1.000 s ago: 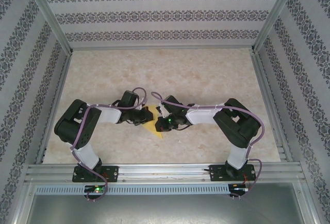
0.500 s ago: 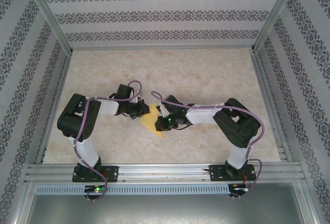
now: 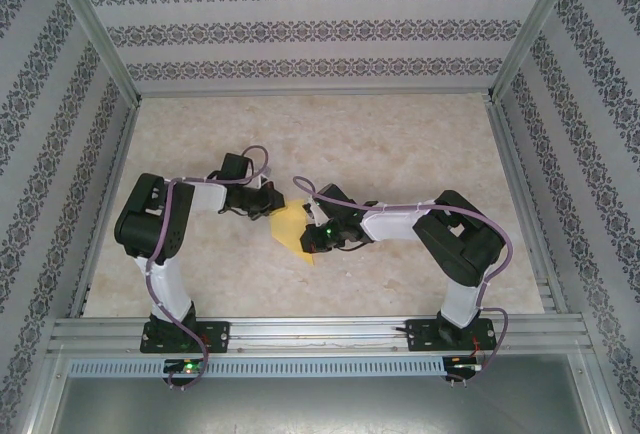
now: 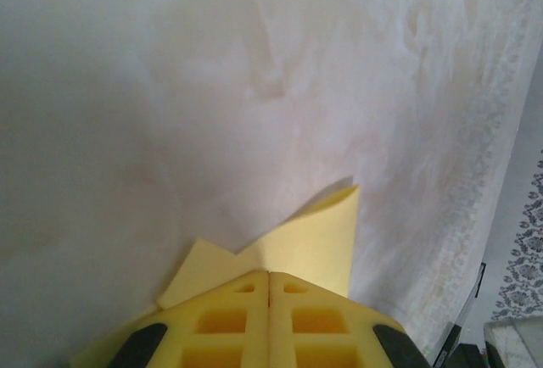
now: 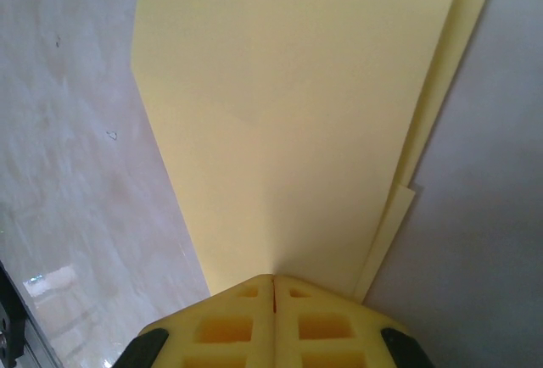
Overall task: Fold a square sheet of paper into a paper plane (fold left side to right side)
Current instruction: Fourth fold the wing at the center of the table.
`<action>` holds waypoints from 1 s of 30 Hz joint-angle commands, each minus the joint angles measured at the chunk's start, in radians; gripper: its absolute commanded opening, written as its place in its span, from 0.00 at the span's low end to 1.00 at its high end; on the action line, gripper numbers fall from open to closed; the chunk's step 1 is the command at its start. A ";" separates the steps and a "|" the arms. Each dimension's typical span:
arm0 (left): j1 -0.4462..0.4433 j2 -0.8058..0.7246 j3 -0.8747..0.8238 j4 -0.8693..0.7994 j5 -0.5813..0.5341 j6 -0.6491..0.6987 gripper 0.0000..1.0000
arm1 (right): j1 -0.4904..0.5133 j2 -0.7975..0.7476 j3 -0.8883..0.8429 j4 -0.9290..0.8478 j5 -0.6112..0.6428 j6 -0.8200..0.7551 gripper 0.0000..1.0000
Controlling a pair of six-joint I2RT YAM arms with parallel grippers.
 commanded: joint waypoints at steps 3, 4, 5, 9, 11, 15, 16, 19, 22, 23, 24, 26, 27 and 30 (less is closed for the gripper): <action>0.080 0.054 0.056 0.006 -0.189 0.063 0.00 | 0.017 0.066 -0.070 -0.196 0.038 0.013 0.00; 0.083 0.056 0.065 -0.001 -0.189 0.067 0.00 | 0.016 0.065 -0.073 -0.192 0.036 0.014 0.00; 0.086 0.055 0.072 -0.006 -0.186 0.070 0.00 | 0.017 0.065 -0.074 -0.184 0.035 0.018 0.00; 0.095 0.055 0.113 -0.042 -0.179 0.085 0.00 | 0.015 0.068 -0.073 -0.166 0.022 0.026 0.00; 0.097 0.047 0.129 -0.059 -0.176 0.095 0.00 | 0.016 0.070 -0.073 -0.159 0.020 0.031 0.00; 0.101 -0.010 0.139 -0.097 -0.182 0.120 0.00 | 0.011 0.068 -0.079 -0.140 0.017 0.044 0.00; 0.101 -0.029 0.136 -0.107 -0.185 0.126 0.00 | 0.011 0.066 -0.080 -0.138 0.017 0.045 0.00; 0.099 -0.112 0.093 -0.115 -0.181 0.133 0.00 | 0.006 0.062 -0.084 -0.130 0.017 0.050 0.00; 0.089 -0.210 0.018 -0.106 -0.141 0.128 0.00 | 0.000 0.056 -0.091 -0.118 0.020 0.056 0.00; 0.082 -0.247 -0.011 -0.100 -0.122 0.124 0.00 | -0.002 0.053 -0.093 -0.116 0.021 0.056 0.00; 0.074 -0.282 -0.043 -0.088 -0.105 0.112 0.00 | -0.003 0.051 -0.097 -0.113 0.023 0.057 0.00; 0.055 -0.339 -0.102 -0.045 -0.047 0.077 0.00 | -0.004 0.046 -0.102 -0.105 0.026 0.059 0.00; 0.040 -0.366 -0.134 -0.018 -0.026 0.054 0.00 | -0.005 0.045 -0.105 -0.102 0.027 0.061 0.00; -0.017 -0.409 -0.194 0.035 -0.002 0.008 0.00 | -0.007 0.046 -0.105 -0.095 0.028 0.065 0.00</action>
